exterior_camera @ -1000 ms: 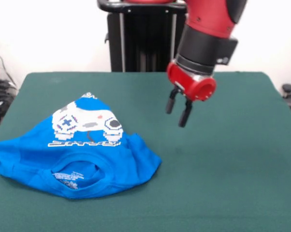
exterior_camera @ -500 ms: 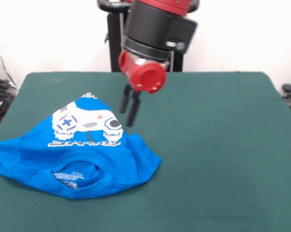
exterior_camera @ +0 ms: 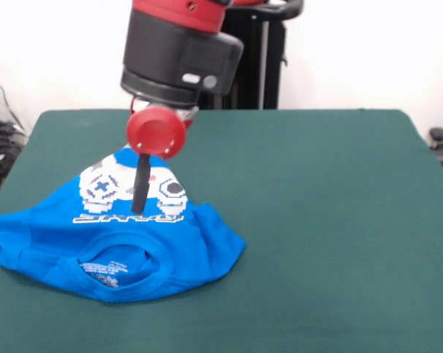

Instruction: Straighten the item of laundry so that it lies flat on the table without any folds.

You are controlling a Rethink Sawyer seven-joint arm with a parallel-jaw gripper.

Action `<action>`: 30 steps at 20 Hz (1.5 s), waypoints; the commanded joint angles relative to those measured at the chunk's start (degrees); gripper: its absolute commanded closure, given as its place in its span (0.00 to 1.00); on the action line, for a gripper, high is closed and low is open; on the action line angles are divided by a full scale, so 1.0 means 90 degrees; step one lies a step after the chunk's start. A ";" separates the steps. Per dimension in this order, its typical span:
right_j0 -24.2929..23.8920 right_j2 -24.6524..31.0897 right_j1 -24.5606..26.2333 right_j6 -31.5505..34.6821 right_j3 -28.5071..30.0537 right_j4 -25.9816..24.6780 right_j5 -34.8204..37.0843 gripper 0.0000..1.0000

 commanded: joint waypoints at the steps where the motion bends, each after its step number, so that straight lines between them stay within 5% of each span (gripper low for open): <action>1: 0.0006 0.1178 0.0789 0.0552 0.0072 0.0352 0.0365 0.00; 17: 0.0281 0.0908 0.0680 0.0969 -0.0203 0.0592 0.1705 0.00; 30: 0.0461 0.0974 0.0986 0.0920 -0.0175 0.0630 0.1018 0.00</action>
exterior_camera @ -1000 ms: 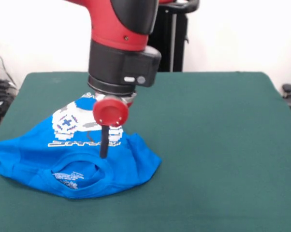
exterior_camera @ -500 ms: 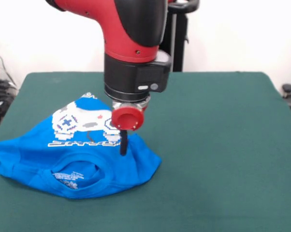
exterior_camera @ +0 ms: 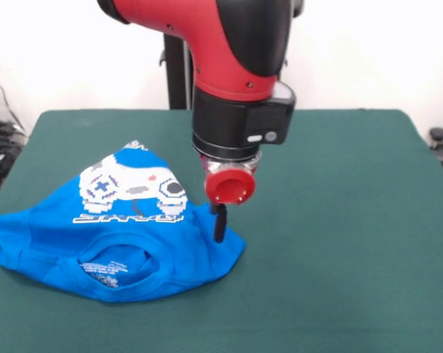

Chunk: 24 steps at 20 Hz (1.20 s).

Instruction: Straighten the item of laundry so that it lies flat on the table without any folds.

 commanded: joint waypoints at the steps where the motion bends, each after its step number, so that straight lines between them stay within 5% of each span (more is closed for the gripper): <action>1: 0.0228 0.0573 0.0334 0.0979 0.0011 0.0333 0.0043 0.00; 18: 0.0190 0.0792 0.0473 0.0789 0.0167 0.0378 -0.0340 0.00; 24: 0.0593 0.0043 0.0874 0.1150 -0.0202 0.0199 -0.0417 0.00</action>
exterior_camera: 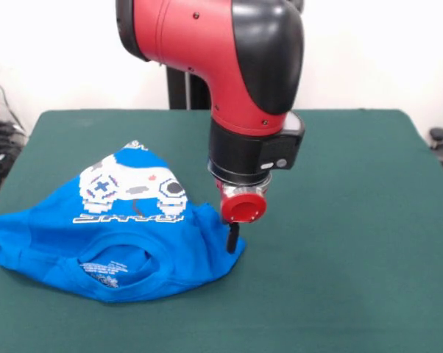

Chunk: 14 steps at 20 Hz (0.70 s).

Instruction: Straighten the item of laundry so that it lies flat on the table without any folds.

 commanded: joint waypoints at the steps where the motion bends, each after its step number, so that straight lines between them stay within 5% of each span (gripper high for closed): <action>1: 0.0398 0.0127 0.0379 0.1143 -0.0147 0.0170 -0.0411 0.00; 14: -0.0072 0.0804 0.0267 0.0584 0.0183 0.0225 -0.0775 0.00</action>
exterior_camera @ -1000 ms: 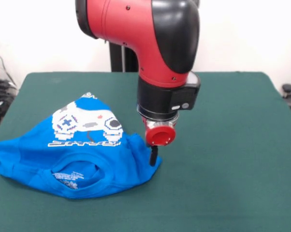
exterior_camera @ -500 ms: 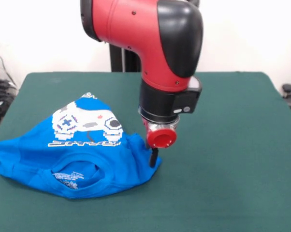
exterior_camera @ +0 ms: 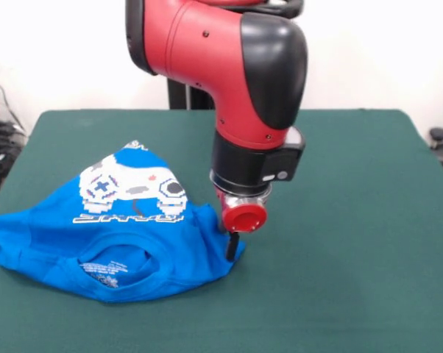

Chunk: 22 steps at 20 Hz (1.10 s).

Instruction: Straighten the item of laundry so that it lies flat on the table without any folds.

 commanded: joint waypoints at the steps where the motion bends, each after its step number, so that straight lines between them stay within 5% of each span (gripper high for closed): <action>1: -0.0117 0.0832 0.0040 0.0574 0.0219 0.0193 -0.0512 0.00; 10: -0.0187 0.0822 0.0070 0.0364 0.0183 0.0049 -0.0473 0.00; 11: -0.0259 0.0935 0.0027 0.0292 0.0254 0.0027 -0.0556 1.00; 15: -0.0395 0.1149 -0.0042 0.0260 0.0391 0.0065 -0.0717 1.00; 22: -0.0614 0.1384 -0.0709 0.0089 0.0739 0.0114 0.0196 1.00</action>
